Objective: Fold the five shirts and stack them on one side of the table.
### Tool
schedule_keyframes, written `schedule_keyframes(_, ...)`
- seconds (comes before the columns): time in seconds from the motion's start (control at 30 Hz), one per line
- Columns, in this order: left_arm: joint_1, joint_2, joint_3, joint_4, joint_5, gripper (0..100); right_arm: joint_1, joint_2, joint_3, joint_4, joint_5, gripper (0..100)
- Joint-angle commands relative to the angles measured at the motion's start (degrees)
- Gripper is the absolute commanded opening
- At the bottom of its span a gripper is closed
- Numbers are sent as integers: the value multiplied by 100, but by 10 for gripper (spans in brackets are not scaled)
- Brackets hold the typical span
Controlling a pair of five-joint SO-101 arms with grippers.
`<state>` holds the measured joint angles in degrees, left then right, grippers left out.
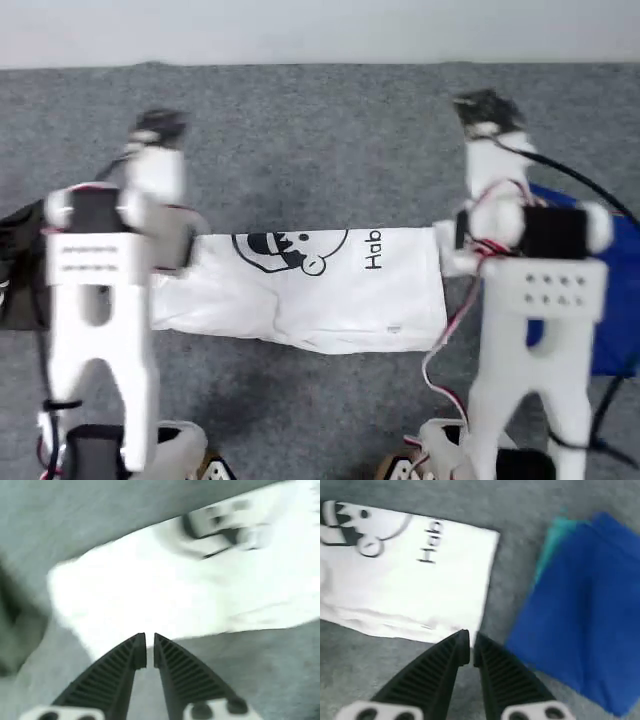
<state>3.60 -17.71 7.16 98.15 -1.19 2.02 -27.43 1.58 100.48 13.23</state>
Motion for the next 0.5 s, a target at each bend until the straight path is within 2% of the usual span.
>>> schedule_keyframes(0.0, 1275, -88, -295, -536, 352, 36, 611, -523, 352, 233, 185, 13)
schedule_keyframes(0.13, 2101, 475, -382, -826, 510, 36, 1235, -716, 800, 233, 211, 13)
schedule_keyframes(0.27, 2593, 1389, -910, -800, 510, 36, 1851, -901, 1081, 233, 211, 13)
schedule_keyframes(0.37, 2760, 2013, -1754, -554, 510, 36, 2053, -1015, 1231, 233, 193, 13)
schedule_keyframes(0.47, 2664, 2541, -2818, 97, 466, 37, 1877, -989, 1336, 224, 176, 19)
